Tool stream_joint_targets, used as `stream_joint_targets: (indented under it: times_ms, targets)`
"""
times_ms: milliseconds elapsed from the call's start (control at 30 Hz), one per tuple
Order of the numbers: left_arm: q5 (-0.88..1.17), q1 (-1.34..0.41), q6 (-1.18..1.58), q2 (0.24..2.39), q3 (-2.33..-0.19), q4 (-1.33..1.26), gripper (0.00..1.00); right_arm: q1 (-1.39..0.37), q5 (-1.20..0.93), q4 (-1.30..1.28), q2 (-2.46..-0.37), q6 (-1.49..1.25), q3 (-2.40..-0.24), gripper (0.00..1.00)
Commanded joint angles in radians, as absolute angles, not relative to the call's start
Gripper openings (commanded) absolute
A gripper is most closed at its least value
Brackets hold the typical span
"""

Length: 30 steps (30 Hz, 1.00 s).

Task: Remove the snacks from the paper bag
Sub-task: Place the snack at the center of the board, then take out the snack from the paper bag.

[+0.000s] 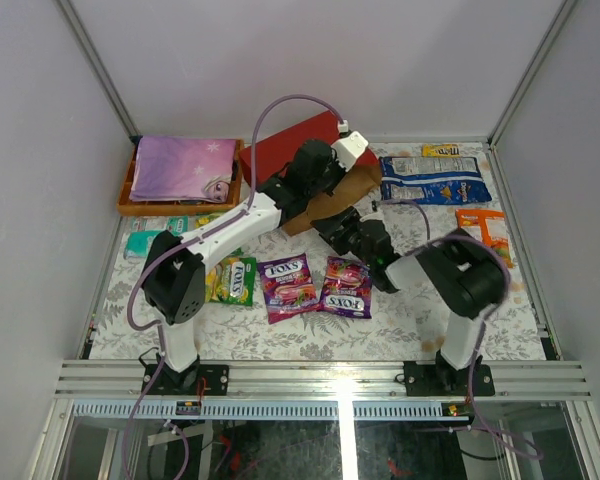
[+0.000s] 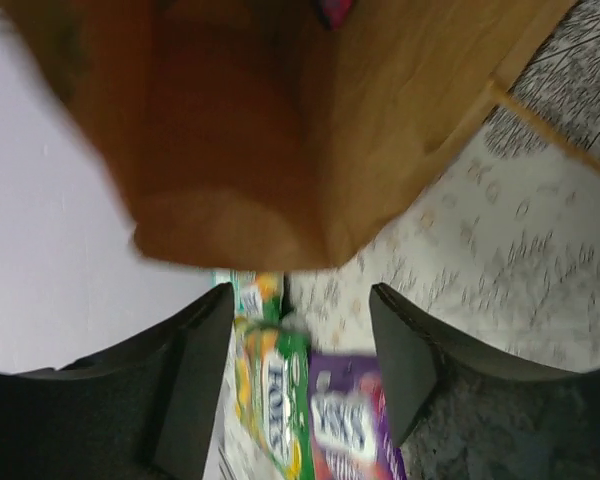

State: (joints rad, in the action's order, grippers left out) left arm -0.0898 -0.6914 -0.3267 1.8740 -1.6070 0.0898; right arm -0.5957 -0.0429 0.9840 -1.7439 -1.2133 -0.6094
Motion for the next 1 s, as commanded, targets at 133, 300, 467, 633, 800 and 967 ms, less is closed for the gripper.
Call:
stream_joint_targets:
  times_ms: [133,300,467,633,800,967]
  targets:
    - [-0.069,-0.665,-0.309,1.821,-1.594,0.045,0.00,-0.590,0.150,1.317,-2.152,-1.546,-0.916,0.62]
    - [-0.055,-0.663,-0.308,1.803,-1.578,0.049,0.00,-0.564,0.230,1.178,-2.257,-1.557,-1.095,0.64]
    - [-0.053,-0.663,-0.304,1.798,-1.570,0.049,0.00,-0.550,0.283,0.862,-2.327,-1.585,-1.280,0.68]
    - [-0.050,-0.662,-0.303,1.804,-1.568,0.046,0.00,-0.550,0.352,0.620,-2.388,-1.662,-1.399,0.74]
    - [-0.044,-0.662,-0.299,1.811,-1.573,0.047,0.00,-0.548,0.364,0.557,-2.466,-1.667,-1.536,0.72]
    - [-0.046,-0.663,-0.298,1.798,-1.576,0.053,0.00,-0.541,0.342,0.524,-2.578,-1.670,-1.715,0.61]
